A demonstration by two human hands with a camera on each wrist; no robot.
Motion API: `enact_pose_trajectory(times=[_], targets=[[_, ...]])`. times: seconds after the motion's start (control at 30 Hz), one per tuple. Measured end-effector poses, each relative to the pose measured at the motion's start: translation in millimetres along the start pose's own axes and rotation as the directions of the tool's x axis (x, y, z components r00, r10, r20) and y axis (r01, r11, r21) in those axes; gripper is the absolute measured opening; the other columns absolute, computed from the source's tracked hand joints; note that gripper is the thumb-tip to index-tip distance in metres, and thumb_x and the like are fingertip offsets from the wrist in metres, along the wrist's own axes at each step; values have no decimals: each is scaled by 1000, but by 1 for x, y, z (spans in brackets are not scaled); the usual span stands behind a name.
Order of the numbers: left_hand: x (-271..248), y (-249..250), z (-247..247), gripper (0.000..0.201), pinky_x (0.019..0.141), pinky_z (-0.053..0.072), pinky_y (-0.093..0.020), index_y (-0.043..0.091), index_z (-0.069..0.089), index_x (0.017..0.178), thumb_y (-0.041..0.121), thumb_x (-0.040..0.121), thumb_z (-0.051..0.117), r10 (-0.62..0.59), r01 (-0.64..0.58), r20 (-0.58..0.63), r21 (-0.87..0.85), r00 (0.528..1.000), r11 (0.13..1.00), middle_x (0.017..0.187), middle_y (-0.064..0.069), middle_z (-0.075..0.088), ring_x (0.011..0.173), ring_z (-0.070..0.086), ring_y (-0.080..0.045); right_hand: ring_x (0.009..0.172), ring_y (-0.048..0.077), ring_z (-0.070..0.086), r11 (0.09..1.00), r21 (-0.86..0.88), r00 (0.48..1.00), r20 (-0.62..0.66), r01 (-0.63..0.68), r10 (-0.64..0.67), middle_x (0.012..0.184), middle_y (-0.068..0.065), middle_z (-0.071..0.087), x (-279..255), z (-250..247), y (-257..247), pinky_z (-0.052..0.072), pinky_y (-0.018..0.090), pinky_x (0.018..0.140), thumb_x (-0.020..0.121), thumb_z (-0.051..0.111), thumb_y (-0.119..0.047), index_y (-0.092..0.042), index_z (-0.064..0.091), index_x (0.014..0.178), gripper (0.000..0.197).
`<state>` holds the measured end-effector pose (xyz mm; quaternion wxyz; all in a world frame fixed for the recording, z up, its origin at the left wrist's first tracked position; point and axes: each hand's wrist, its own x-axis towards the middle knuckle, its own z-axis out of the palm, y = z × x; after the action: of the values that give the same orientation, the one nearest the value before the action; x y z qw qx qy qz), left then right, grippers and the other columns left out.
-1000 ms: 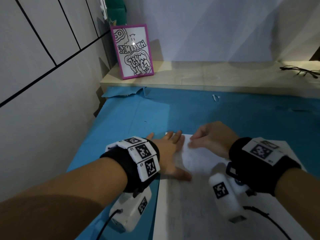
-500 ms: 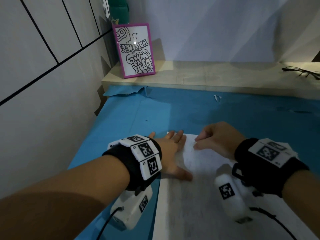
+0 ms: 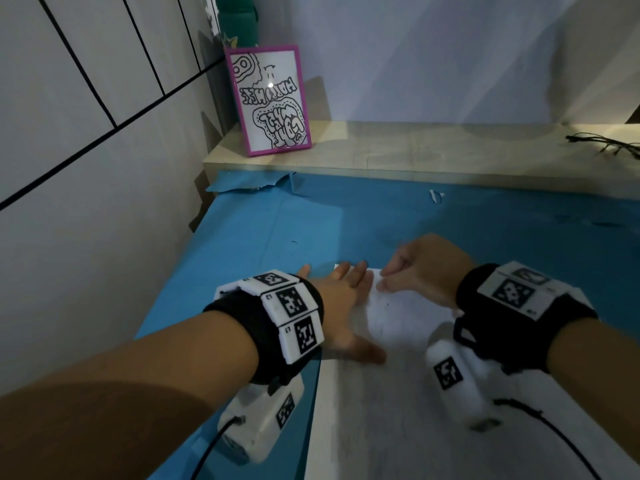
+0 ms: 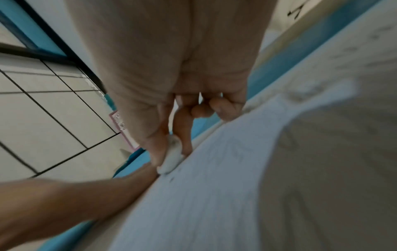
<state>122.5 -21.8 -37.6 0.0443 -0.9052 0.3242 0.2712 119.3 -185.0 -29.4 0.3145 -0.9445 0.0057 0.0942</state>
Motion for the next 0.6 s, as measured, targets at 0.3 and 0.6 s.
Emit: enact_pose_trajectory(times=[0.3, 0.6], targets=[[-2, 0, 0, 113, 114, -3, -59, 21, -11, 152, 76, 75, 51, 1, -1, -3, -8, 1000, 1000, 158, 3, -20, 146, -13, -14, 70, 5, 54, 996, -67, 997, -61, -52, 48, 74, -12, 58, 7, -10, 5, 36, 9, 54, 72, 78, -23, -18, 74, 90, 20], [1, 1, 0, 123, 115, 0, -58, 17, -15, 151, 79, 70, 55, -35, 35, -11, -25, 999, 999, 158, 0, -19, 146, -10, -13, 75, 7, 59, 1000, -19, 999, -48, -3, 2, 75, -10, 60, 6, 4, 5, 36, 9, 59, 74, 75, -21, -15, 74, 86, 13]])
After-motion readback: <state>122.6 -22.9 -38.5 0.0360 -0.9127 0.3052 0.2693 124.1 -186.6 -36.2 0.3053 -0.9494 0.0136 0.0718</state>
